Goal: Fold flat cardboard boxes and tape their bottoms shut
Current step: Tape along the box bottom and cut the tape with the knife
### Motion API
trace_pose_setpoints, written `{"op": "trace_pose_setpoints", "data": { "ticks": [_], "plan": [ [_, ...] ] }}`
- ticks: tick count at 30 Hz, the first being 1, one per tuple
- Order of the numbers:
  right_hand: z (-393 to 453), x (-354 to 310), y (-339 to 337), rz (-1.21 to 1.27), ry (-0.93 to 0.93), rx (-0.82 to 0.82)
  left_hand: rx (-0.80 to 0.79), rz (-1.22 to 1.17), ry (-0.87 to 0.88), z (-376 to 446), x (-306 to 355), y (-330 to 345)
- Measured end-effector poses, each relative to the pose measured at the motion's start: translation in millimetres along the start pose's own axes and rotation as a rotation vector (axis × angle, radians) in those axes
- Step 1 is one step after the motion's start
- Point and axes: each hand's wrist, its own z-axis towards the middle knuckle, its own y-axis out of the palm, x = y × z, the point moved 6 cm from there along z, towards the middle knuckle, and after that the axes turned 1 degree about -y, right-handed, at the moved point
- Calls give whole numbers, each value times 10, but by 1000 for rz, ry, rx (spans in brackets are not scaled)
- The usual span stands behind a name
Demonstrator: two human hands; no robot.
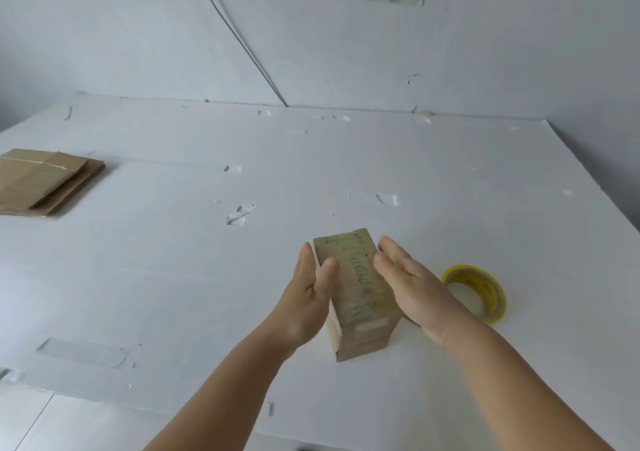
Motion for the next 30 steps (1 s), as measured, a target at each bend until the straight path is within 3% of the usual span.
{"op": "trace_pose_setpoints", "data": {
  "ticks": [4,7,15,21,30],
  "plan": [
    [93,98,185,116,26,-144,38,-26,-34,82,-81,-23],
    [85,164,156,143,79,-120,42,-49,-62,67,-43,-63],
    [56,-335,-151,236,-144,271,180,116,322,206,674,-263],
    [28,-395,-184,120,-140,569,272,-34,180,433,630,-267],
    [109,-340,-339,44,-178,772,129,9,186,699,541,-251]
  ]
}}
